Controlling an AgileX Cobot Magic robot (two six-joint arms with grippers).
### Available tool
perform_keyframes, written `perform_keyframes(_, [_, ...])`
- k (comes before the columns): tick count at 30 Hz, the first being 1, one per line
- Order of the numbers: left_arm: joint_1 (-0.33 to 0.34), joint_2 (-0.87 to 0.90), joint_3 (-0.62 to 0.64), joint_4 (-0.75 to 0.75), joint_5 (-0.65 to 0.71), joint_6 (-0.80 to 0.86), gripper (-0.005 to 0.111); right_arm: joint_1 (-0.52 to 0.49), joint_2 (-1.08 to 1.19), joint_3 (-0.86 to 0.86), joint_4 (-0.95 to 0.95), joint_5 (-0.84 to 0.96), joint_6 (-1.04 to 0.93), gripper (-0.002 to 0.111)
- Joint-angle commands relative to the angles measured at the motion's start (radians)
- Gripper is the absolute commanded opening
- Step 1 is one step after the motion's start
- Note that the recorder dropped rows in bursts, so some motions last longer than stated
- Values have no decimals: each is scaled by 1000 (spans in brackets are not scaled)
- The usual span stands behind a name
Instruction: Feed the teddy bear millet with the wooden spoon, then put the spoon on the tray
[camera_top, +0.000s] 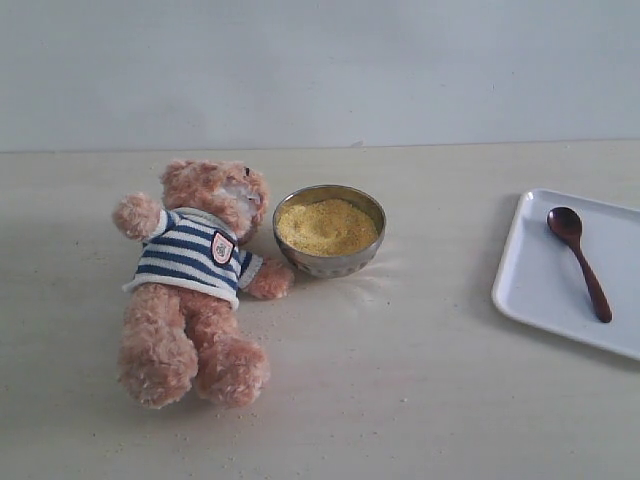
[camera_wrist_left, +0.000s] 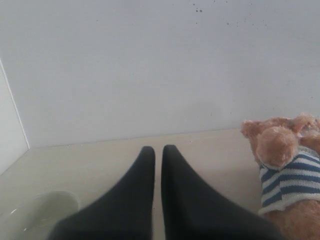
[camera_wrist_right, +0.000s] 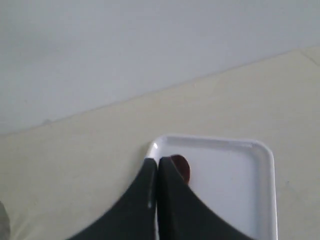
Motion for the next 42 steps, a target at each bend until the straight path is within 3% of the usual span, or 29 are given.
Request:
perform_keyframes(1, [-2, -2, 3, -2, 5, 5, 5, -2, -240, 13, 3, 52, -73, 0])
perform_keyframes(6, [-2, -2, 3, -2, 5, 5, 5, -2, -492, 28, 3, 228, -111, 0])
perform_keyframes(13, [-2, -2, 3, -2, 5, 5, 5, -2, -798, 174, 29, 246, -92, 0])
perform_keyframes(20, [-2, -2, 3, -2, 5, 5, 5, -3, -918, 235, 12, 520, -95, 0])
perform_keyframes(26, [-2, -2, 3, -2, 5, 5, 5, -3, -924, 235, -210, 733, -84, 0])
perform_keyframes(32, [-2, -2, 3, -2, 5, 5, 5, -3, -978, 260, -319, 712, -77, 0])
perform_keyframes(38, [-2, -5, 3, -2, 7, 5, 5, -3, -1085, 467, -414, 489, 77, 0])
perform_keyframes(42, [-2, -9, 3, -2, 5, 5, 5, -3, -1085, 467, -319, 617, 114, 0])
